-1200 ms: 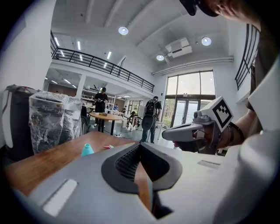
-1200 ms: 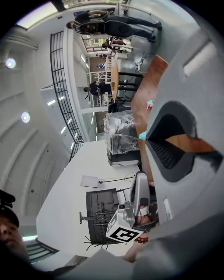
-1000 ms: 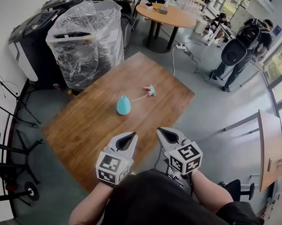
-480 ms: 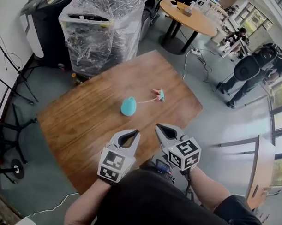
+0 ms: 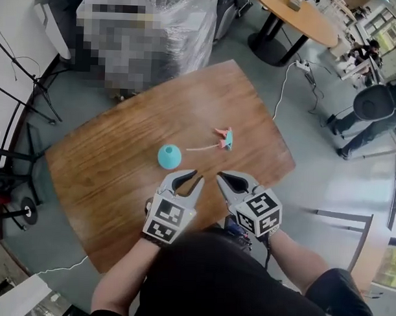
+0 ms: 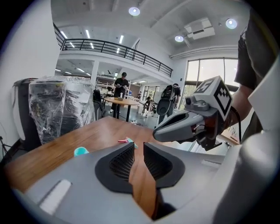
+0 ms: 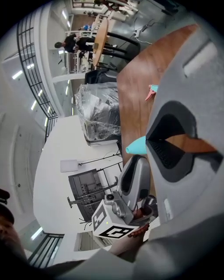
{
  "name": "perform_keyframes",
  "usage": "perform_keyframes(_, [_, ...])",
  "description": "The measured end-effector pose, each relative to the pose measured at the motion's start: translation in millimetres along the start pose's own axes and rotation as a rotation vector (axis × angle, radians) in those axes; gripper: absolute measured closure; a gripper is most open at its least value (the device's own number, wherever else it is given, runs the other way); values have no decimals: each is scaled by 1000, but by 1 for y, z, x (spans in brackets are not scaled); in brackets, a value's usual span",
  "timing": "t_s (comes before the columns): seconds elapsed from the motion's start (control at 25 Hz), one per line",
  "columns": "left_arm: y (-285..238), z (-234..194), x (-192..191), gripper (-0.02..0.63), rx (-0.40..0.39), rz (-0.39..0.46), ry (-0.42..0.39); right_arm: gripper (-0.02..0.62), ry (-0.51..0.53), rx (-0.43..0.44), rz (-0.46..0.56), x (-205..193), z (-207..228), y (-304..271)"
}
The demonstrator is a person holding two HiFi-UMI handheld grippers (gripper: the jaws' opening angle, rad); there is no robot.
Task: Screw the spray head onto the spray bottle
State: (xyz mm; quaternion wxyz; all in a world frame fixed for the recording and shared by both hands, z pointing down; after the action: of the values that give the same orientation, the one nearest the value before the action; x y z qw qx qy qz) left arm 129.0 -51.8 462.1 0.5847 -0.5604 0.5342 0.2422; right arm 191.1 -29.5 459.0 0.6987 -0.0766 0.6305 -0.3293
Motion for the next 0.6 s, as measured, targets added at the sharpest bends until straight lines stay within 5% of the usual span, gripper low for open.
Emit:
perform_keyframes(0.28, [-90, -16, -10, 508, 39, -133, -36, 603, -33, 66, -74, -25, 61, 4])
perform_keyframes(0.6, [-155, -29, -41, 491, 41, -350, -236, 603, -52, 129, -113, -39, 98, 5])
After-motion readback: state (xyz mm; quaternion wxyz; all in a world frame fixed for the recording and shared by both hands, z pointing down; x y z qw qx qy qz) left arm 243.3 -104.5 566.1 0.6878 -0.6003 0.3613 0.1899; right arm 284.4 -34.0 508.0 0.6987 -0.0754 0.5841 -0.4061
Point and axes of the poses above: the fingertips, and each gripper's own axes: y backward along the fingers, z to its right, x out of its top, the point moved 2 cm from there along y, backward along the fingers, and after that the axes turned 5 degrees about z, right-handed, at the moved point
